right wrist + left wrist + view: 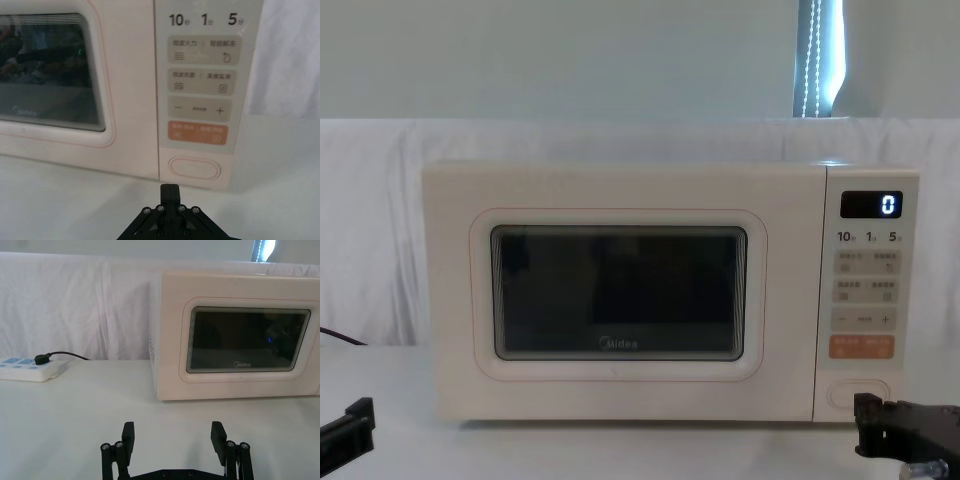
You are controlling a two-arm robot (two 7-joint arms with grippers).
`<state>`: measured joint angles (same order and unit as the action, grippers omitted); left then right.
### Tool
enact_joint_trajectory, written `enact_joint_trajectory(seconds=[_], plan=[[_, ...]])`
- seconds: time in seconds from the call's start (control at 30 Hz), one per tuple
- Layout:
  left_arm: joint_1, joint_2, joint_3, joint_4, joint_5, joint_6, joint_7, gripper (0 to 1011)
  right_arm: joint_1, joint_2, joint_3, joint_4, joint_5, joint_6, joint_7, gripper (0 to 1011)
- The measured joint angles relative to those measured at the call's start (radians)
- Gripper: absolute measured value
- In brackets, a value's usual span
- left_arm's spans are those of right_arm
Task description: Press the button to open the microwave door with one hand; close the microwave door with the other hand.
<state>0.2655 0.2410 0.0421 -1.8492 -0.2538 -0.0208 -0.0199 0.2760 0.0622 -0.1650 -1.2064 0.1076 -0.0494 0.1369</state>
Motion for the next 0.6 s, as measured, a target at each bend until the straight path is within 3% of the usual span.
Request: enact_joint_trajectory(seconds=[0.6], plan=[[0.0, 0.0, 0.0, 0.0, 0.0, 0.0, 0.0, 1001, 0.101, -0.014, 0.02, 0.148, -0.026, -0.03, -0.022, 0]])
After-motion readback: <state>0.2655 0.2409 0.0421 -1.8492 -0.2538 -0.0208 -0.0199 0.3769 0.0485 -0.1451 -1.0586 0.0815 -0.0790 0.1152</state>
